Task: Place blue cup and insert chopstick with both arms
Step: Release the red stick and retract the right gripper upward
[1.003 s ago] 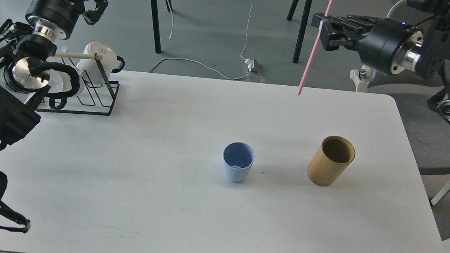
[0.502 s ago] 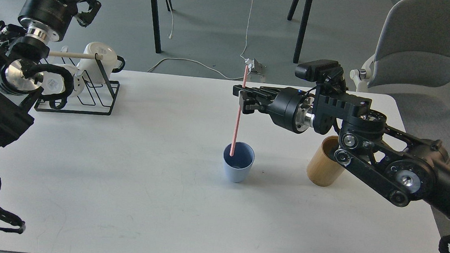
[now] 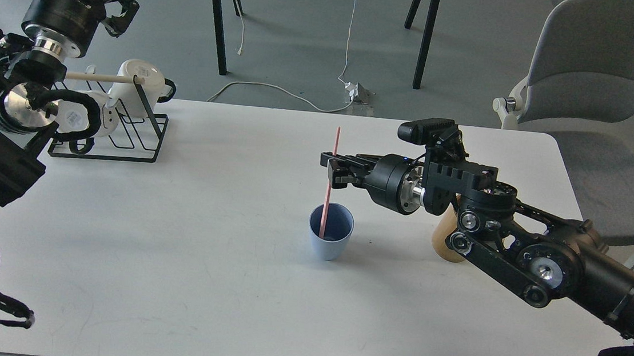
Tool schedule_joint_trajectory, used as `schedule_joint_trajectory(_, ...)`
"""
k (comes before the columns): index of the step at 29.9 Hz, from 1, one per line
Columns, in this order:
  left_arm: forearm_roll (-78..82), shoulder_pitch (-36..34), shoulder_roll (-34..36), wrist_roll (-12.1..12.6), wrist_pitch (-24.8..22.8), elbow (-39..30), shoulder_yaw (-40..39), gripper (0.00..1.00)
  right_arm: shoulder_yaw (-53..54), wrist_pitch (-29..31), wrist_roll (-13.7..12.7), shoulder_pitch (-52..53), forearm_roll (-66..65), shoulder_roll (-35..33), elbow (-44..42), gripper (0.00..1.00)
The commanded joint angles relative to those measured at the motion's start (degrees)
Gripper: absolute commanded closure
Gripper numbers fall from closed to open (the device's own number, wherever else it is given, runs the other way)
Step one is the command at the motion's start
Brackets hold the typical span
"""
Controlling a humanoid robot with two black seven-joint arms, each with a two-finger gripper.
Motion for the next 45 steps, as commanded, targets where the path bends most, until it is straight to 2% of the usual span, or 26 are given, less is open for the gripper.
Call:
schedule_joint_trajectory(1,0.0,0.0,0.0,0.0,0.0,0.0,0.0,0.01,-0.9,0.0,0.0,-0.2,0.0,0.0,0.0,0.88)
schedule_joint_trajectory(4,0.1,0.0,0.0,0.0,0.0,0.0,0.0,0.01,-1.0,0.0,0.0,-0.3,0.1,0.0,0.1,0.83)
schedule_joint_trajectory(9,0.0,0.0,0.0,0.0,0.0,0.0,0.0,0.01,-0.5,-0.1,0.1,-0.3,0.4,-0.7,0.4,0.60)
schedule_joint_trajectory(15,0.0,0.0,0.2,0.0,0.0,-0.1,0.0,0.01,4.2,-0.3,0.4,-0.2,1.4,-2.4,1.0,0.41)
schedule_joint_trajectory(17,0.0,0.0,0.3,0.0,0.0,0.0,0.0,0.01,8.5,-0.1,0.4,0.3,2.3,-2.6,0.8,0.26)
schedule_joint_trajectory(18,0.0,0.0,0.3,0.0,0.0,0.0,0.0,0.01,11.1,0.0,0.4,0.5,3.3,-2.6,0.5,0.09)
schedule_joint_trajectory(19,0.0,0.0,0.3,0.0,0.0,-0.1,0.0,0.01,13.9,0.2,0.4,0.7,4.6,-2.6,0.3,0.00)
schedule_joint_trajectory(29,0.1,0.2,-0.6,-0.1,0.0,-0.1,0.3,0.01,31.5,0.0,0.4,1.6,24.3,-2.7,-9.6,0.00)
schedule_joint_trajectory(31,0.1,0.1,-0.7,0.0,0.0,-0.1,0.4,0.01,32.9,-0.3,0.8,1.4,31.5,-3.2,-11.6,0.00)
schedule_joint_trajectory(36,0.2,0.1,-3.0,0.0,0.0,-0.1,0.8,0.01,35.0,-0.5,4.5,1.0,54.5,-5.1,-17.3,0.00)
schedule_joint_trajectory(42,0.1,0.2,-4.8,-0.2,0.0,-0.1,0.2,0.01,39.6,0.4,4.6,1.0,74.5,-5.5,-24.0,0.00)
schedule_joint_trajectory(45,-0.3,0.8,-5.9,-1.4,0.0,-0.1,0.0,0.01,39.8,1.2,4.7,0.9,83.7,-5.5,-25.9,0.00)
